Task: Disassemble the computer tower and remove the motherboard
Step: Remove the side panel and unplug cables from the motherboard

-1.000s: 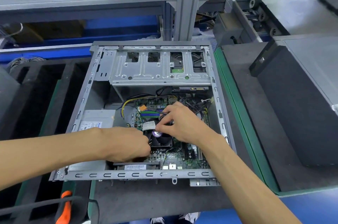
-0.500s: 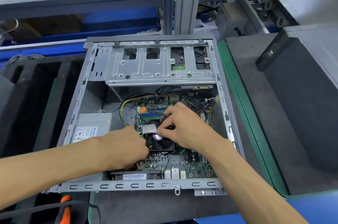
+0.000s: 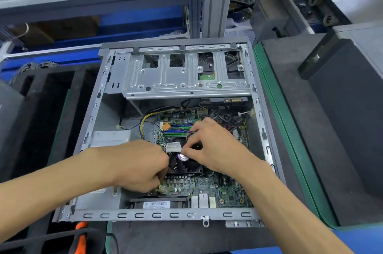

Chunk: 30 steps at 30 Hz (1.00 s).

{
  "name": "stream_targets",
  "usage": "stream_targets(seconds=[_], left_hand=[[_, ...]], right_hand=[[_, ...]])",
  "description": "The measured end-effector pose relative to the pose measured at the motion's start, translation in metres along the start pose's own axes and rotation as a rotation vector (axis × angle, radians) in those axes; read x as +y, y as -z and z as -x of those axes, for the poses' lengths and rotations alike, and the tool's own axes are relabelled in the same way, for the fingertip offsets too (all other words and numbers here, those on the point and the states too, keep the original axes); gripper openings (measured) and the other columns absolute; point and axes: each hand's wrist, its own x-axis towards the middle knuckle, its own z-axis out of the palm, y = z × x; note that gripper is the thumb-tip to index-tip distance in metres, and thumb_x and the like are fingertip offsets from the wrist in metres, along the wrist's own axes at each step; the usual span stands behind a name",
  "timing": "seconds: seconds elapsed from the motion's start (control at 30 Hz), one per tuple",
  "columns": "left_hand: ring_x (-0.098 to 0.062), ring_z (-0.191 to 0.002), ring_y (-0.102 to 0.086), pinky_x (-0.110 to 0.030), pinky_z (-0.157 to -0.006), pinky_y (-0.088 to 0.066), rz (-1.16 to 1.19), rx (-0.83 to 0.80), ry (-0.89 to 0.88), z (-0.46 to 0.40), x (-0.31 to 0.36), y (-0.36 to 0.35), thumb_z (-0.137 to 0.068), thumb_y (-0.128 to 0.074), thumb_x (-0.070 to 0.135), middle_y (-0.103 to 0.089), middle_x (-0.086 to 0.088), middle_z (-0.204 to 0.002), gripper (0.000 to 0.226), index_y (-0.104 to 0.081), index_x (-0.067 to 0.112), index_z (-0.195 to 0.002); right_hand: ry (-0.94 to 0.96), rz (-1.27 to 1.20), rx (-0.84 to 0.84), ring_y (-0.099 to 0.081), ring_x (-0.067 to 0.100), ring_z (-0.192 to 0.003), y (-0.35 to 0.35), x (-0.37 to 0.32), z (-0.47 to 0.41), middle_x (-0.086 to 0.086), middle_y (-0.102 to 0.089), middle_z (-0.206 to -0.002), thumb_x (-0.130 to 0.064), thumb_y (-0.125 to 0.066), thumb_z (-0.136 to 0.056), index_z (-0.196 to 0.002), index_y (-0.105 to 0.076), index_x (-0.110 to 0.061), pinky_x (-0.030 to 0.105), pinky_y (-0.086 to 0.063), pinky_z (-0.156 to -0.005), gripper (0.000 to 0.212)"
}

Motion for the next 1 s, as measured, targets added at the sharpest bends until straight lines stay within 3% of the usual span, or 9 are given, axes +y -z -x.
stream_targets(seconds=[0.07,0.17,0.27,0.37,0.43,0.53,0.63,0.8,1.0], left_hand=[[-0.023,-0.085,-0.064,-0.033,-0.076,-0.054,0.017,0.066,0.036,0.007,-0.006,0.008,-0.082,-0.045,0.019,-0.070,0.001,-0.093,0.033,-0.070,0.027,-0.102],[-0.013,-0.082,-0.060,-0.030,-0.073,-0.050,-0.001,0.164,0.120,0.012,-0.025,0.023,-0.078,-0.045,0.010,-0.065,0.010,-0.085,0.027,-0.063,0.029,-0.079],[-0.002,-0.073,-0.055,-0.018,-0.061,-0.039,0.137,0.183,0.217,0.015,-0.043,0.031,-0.074,-0.046,0.002,-0.062,0.015,-0.075,0.030,-0.064,0.025,-0.066],[0.006,-0.071,-0.061,-0.018,-0.065,-0.045,0.390,0.212,0.273,0.017,-0.058,0.031,-0.084,-0.043,0.004,-0.070,0.023,-0.078,0.042,-0.072,0.033,-0.076],[0.013,-0.076,-0.060,-0.022,-0.072,-0.050,0.493,0.195,0.292,0.014,-0.061,0.030,-0.089,-0.040,0.006,-0.071,0.026,-0.075,0.043,-0.069,0.038,-0.089],[0.009,-0.080,-0.060,-0.028,-0.078,-0.052,0.517,0.142,0.321,0.001,-0.059,0.031,-0.091,-0.042,0.011,-0.071,0.022,-0.071,0.037,-0.067,0.034,-0.104],[-0.005,-0.074,-0.062,-0.031,-0.075,-0.056,0.442,0.226,0.392,-0.014,-0.059,0.031,-0.088,-0.051,0.016,-0.063,0.016,-0.064,0.026,-0.072,0.028,-0.099],[-0.023,-0.092,-0.066,-0.038,-0.083,-0.057,0.459,0.154,0.484,-0.036,-0.056,0.026,-0.083,-0.072,0.027,-0.070,0.000,-0.096,0.022,-0.072,0.018,-0.102],[-0.020,-0.084,-0.064,-0.033,-0.070,-0.052,0.284,0.211,0.559,-0.039,-0.050,0.005,-0.085,-0.067,0.045,-0.068,0.002,-0.092,0.025,-0.065,0.021,-0.093]], right_hand=[[-0.008,0.013,-0.004,-0.039,0.010,-0.097,0.000,-0.001,-0.001,-0.006,-0.062,-0.096,-0.039,-0.070,-0.092,-0.087,-0.081,-0.027,0.021,-0.030,-0.083,0.018],[-0.025,0.008,-0.010,-0.040,0.007,-0.098,0.002,-0.004,-0.001,-0.010,-0.063,-0.096,-0.038,-0.070,-0.091,-0.080,-0.078,-0.024,0.028,-0.045,-0.086,0.019],[-0.036,-0.025,0.001,-0.043,0.006,-0.098,0.006,-0.006,0.002,-0.011,-0.064,-0.093,-0.030,-0.066,-0.090,-0.076,-0.074,-0.020,0.032,-0.050,-0.088,0.018],[-0.055,-0.036,-0.002,-0.046,0.008,-0.097,0.008,-0.009,0.002,-0.009,-0.063,-0.088,-0.030,-0.065,-0.086,-0.072,-0.069,-0.017,0.036,-0.050,-0.089,0.019],[-0.064,-0.038,-0.002,-0.047,0.010,-0.096,0.009,-0.010,0.002,-0.006,-0.062,-0.085,-0.033,-0.065,-0.084,-0.071,-0.064,-0.015,0.038,-0.050,-0.088,0.022],[-0.074,-0.029,-0.010,-0.046,0.010,-0.093,0.010,-0.010,0.001,-0.001,-0.060,-0.081,-0.037,-0.065,-0.082,-0.070,-0.059,-0.008,0.038,-0.049,-0.087,0.032],[-0.077,-0.024,-0.015,-0.044,0.009,-0.089,0.010,-0.011,0.001,0.005,-0.058,-0.080,-0.044,-0.060,-0.080,-0.070,-0.054,-0.003,0.036,-0.048,-0.083,0.042],[-0.078,-0.030,0.008,-0.044,0.008,-0.087,0.011,-0.012,0.002,0.007,-0.058,-0.080,-0.040,-0.060,-0.084,-0.071,-0.055,-0.003,0.037,-0.048,-0.083,0.039],[-0.070,-0.020,0.020,-0.046,0.009,-0.090,0.009,-0.009,0.001,0.006,-0.060,-0.081,-0.038,-0.062,-0.087,-0.074,-0.057,-0.003,0.036,-0.048,-0.084,0.038]])
